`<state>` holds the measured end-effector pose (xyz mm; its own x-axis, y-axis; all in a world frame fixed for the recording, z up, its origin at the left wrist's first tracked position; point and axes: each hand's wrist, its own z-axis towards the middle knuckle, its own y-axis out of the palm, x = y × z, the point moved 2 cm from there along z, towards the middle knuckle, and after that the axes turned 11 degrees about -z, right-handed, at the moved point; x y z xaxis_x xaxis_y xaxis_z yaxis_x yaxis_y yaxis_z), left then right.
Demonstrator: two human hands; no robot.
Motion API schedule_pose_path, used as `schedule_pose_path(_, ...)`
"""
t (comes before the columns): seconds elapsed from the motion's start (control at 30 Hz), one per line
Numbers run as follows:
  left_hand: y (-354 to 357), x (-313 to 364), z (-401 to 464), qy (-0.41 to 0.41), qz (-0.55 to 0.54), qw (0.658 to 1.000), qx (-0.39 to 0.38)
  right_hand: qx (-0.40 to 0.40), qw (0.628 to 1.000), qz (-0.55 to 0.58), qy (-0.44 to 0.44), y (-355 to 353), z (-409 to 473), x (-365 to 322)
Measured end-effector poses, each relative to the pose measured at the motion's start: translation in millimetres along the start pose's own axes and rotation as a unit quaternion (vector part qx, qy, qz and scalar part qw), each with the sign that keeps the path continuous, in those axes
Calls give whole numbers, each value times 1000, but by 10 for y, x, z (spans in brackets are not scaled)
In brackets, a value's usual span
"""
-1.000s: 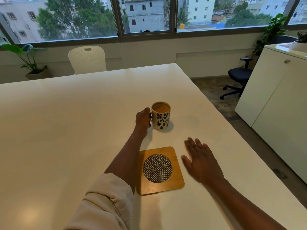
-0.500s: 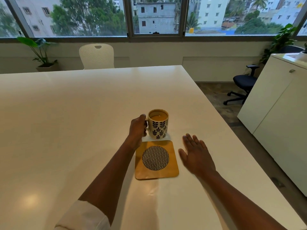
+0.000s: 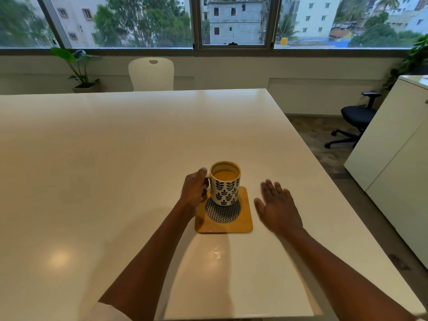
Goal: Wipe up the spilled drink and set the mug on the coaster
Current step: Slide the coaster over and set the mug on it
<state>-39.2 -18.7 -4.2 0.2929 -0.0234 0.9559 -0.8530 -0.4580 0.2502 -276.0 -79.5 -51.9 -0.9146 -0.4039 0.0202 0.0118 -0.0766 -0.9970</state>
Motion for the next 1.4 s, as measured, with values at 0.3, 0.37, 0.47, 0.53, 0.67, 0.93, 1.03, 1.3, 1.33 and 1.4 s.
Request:
schedule_pose_path(0.3, -48, -102, -208, 15, 3, 1000, -1, -3, 1000, 1, -5, -16, -7, -18)
schedule_pose_path(0.37, -54, -126, -226, 19, 4, 1000, -5, -5, 1000, 1, -5, -20, -6, -18)
schedule_pose_path(0.47, -63, -147, -239, 27, 1, 999, -19, -5, 1000, 2, -4, -21, -9, -13)
schedule_pose_path(0.53, -85, -161, -240, 34, 3, 999, -26, -3, 1000, 2, -5, -15, -12, -9)
schedule_pose_path(0.67, -120, -188, -253, 29, -8, 999, -23, -6, 1000, 0, -7, 5, -4, -9)
schedule_pose_path(0.93, -100, -166, -263, 22, 1, 1000, -14, -7, 1000, -1, -7, 28, -6, 6)
schedule_pose_path(1.03, -96, -150, -269, 36, 28, 999, -14, -5, 1000, -5, -6, 33, 1, 8)
schedule_pose_path(1.3, -189, -42, -284, 105, 149, 983, 0, -18, 1000, 0, -5, -14, -10, -9)
schedule_pose_path(1.33, -226, -29, -277, 117, 169, 979, 9, -21, 1000, 3, -5, -32, -8, -20)
schedule_pose_path(1.4, -312, -10, -240, 145, 221, 964, 30, -32, 999, 8, -5, -68, 14, -35)
